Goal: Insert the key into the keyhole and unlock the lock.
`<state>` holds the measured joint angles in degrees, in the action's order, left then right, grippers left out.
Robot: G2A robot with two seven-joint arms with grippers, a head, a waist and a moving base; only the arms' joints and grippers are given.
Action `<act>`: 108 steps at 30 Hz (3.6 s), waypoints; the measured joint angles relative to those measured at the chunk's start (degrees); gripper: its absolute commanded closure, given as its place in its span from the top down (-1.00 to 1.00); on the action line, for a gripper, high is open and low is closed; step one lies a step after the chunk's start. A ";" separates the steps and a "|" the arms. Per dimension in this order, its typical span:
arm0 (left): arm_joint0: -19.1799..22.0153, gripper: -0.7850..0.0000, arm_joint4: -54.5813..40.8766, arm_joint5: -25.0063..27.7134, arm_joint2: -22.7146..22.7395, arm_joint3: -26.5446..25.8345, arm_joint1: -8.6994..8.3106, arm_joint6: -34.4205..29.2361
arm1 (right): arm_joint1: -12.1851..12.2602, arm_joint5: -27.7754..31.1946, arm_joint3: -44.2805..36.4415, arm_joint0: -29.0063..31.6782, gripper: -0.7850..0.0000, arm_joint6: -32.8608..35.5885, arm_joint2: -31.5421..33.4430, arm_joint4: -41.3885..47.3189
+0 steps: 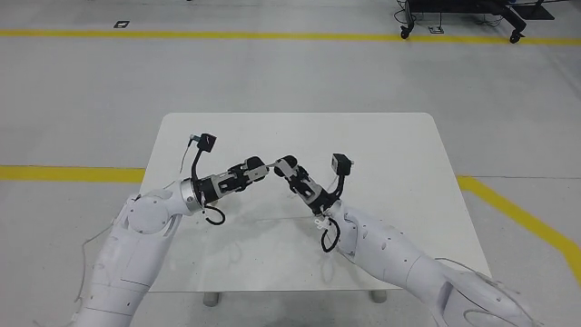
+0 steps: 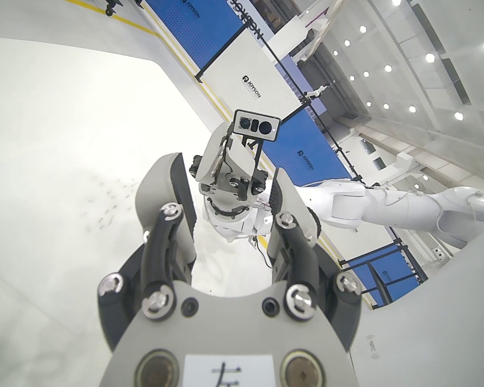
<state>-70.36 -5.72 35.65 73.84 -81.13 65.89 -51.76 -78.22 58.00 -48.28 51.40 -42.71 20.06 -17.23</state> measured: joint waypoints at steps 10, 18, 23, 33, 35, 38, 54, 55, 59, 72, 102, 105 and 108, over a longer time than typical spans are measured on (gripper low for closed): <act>0.14 -0.65 2.23 -0.50 -1.11 0.01 -0.27 1.49 | -1.81 0.00 2.34 0.29 -1.00 1.06 0.64 0.41; 0.05 -1.00 5.44 -1.86 -1.65 -0.29 -0.43 4.56 | -2.07 0.00 2.67 0.65 -1.00 1.67 1.24 -0.67; -0.06 -1.00 6.24 -2.35 -1.94 -0.50 -0.54 5.62 | -2.08 0.00 2.57 0.84 1.00 2.50 1.31 -1.33; -0.02 -1.00 4.81 -2.93 -1.29 -0.24 -1.00 5.38 | -2.03 0.00 2.54 0.75 1.00 3.56 1.33 -1.41; -0.02 -1.00 2.98 -3.09 -0.66 -0.10 -1.17 4.69 | -2.03 0.00 2.54 0.75 1.00 3.56 1.33 -1.41; 0.34 -1.00 -0.21 -3.98 0.14 0.68 -1.49 1.89 | -2.03 0.00 2.54 0.75 1.00 3.56 1.33 -1.42; -0.59 -1.00 3.18 -5.70 -0.61 -1.88 -1.94 0.73 | -0.77 -0.02 2.84 1.16 1.00 9.73 3.83 2.64; -0.45 -1.00 3.32 -5.65 -1.04 -2.02 -1.99 -0.31 | -0.09 0.01 2.42 1.26 1.00 13.65 4.38 5.23; 1.13 -1.00 1.31 -5.10 -2.89 -1.12 -2.07 -5.88 | 2.72 -0.71 2.98 0.32 1.00 31.09 6.35 15.29; 7.49 -1.00 -5.88 -4.66 -6.23 6.13 -2.17 -16.47 | 11.15 -9.40 -12.11 4.51 -0.44 71.03 16.27 39.13; 8.82 -1.00 -3.56 -6.06 -9.27 6.20 -2.80 -13.95 | 10.86 -18.17 -18.88 8.12 -0.73 76.78 20.27 34.45; 8.82 -1.00 -3.61 -5.93 -9.40 6.19 -2.88 -13.81 | 10.48 -18.23 -18.53 7.78 -1.00 77.06 20.23 34.44; 8.87 -1.00 -3.83 -5.87 -9.52 6.22 -2.97 -13.77 | 10.13 -18.18 -18.10 7.48 -1.00 77.27 20.26 34.46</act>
<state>-61.49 -9.55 29.78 64.32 -74.90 62.93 -65.52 -68.09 39.82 -66.38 58.88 34.56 40.32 17.24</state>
